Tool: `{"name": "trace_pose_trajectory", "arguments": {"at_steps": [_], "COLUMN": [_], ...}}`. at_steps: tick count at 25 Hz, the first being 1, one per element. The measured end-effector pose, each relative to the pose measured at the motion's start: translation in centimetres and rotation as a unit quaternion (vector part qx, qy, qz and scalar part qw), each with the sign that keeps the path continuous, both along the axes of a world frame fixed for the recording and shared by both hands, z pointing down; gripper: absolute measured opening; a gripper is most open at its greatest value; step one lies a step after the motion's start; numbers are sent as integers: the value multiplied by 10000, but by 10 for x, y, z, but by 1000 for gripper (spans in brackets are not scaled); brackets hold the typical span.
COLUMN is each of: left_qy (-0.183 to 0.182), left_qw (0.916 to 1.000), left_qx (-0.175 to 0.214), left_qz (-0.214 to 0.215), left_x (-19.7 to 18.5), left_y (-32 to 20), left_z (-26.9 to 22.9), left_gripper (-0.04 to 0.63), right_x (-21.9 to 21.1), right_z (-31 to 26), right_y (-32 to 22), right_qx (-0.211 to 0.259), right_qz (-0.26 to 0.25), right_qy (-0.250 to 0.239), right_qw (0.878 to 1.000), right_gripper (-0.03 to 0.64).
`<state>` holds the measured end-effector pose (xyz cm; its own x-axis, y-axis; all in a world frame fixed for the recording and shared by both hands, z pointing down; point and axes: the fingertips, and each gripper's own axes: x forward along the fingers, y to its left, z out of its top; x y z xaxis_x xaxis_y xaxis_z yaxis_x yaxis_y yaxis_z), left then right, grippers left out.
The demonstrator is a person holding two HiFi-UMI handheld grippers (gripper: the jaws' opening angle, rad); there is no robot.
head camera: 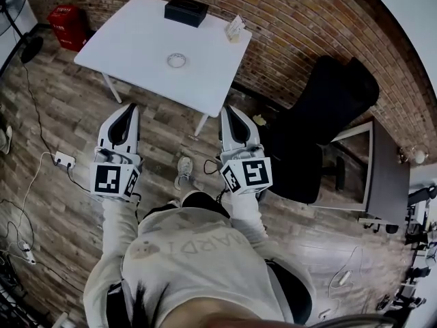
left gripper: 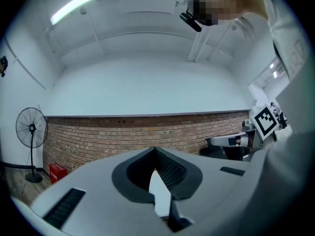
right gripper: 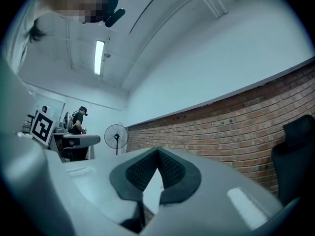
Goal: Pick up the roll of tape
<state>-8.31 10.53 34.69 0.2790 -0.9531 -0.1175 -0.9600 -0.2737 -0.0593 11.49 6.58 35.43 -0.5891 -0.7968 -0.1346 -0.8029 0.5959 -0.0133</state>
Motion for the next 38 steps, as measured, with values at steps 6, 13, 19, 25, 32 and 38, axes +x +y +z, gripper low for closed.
{"name": "trace_pose_trajectory", "arguments": {"at_steps": [6,13,19,25,32,38], "left_qy": [6,-3,-23,4,67,109], "left_qw": [9999,9998,9994,9989,9987,9991], "left_qx": [118,176,233,288,214,130], "left_qz": [-57,-118,-242,-382,-461,-398], "left_x": [-14,-19,-26,-38,-42,-61], "left_y": [-54,-123,-180,-229,-261,-282], "left_z": [-7,-16,-23,-22,-13,-10], "left_gripper": [6,6,6,6,6,6], "right_x": [-15,-23,-38,-56,-78,-104], "right_z": [-9,-17,-22,-18,9,47], "right_y": [-57,-132,-195,-253,-305,-339], "right_qx": [131,161,156,57,-677,-1458], "right_qz": [-72,-181,-390,-594,-785,-742], "right_qy": [-3,-7,13,59,195,440], "right_qw": [9999,9997,9991,9982,9944,9856], "right_gripper": [11,11,11,11,11,11]}}
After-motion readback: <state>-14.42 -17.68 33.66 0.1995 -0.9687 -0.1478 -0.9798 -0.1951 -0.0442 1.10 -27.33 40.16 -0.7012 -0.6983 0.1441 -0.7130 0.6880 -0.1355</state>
